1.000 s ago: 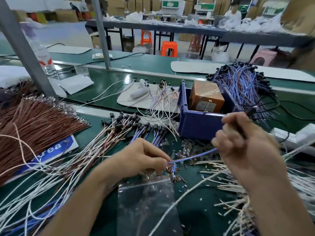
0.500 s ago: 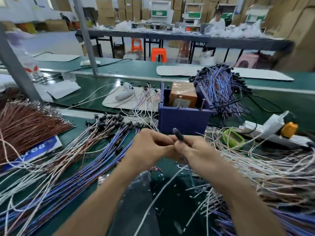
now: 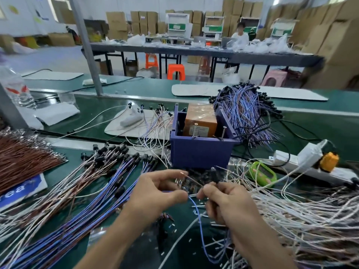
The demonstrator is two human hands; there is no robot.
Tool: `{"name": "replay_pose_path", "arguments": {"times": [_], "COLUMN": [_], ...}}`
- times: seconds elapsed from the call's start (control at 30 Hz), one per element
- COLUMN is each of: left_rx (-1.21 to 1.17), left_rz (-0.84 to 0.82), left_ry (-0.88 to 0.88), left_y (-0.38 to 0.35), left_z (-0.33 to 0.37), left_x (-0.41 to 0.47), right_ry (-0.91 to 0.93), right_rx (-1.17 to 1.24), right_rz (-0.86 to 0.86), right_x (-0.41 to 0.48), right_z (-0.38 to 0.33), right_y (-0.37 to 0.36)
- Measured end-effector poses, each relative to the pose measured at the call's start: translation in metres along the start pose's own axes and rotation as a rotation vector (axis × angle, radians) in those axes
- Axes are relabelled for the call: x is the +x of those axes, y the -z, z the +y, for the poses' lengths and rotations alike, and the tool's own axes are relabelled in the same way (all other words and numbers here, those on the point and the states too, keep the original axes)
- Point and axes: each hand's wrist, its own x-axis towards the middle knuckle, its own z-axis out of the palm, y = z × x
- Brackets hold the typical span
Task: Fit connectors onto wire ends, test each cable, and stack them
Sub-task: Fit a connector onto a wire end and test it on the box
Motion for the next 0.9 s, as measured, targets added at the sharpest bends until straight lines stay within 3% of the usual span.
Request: {"name": "replay_pose_path", "arguments": {"times": [0.17,0.37,0.67,0.9], "left_rx": [-0.005,-0.023,-0.291,-0.233], "left_rz": [0.014,0.048,0.305,0.096], "left_ry": [-0.059,-0.033,0.016,0.040], "left_y": [-0.006,0.001,0.015,-0.008], "left_z": [0.001,0.002,0.003,0.003], "left_x": [-0.001,0.000,0.007,-0.002], "right_ry": [0.006,0.025,0.062,0.032], "right_rx": [-0.161,-0.085,0.048,0.062], "right_rz": [-0.042,-0.126,0.016,-0.005], "right_x": [-0.004,-0.004,-0.002,0.000], "right_z": [0.004,0.002,0.007,0.012], "right_y": [-0.013,-0.013,-0.010,-0.015]}}
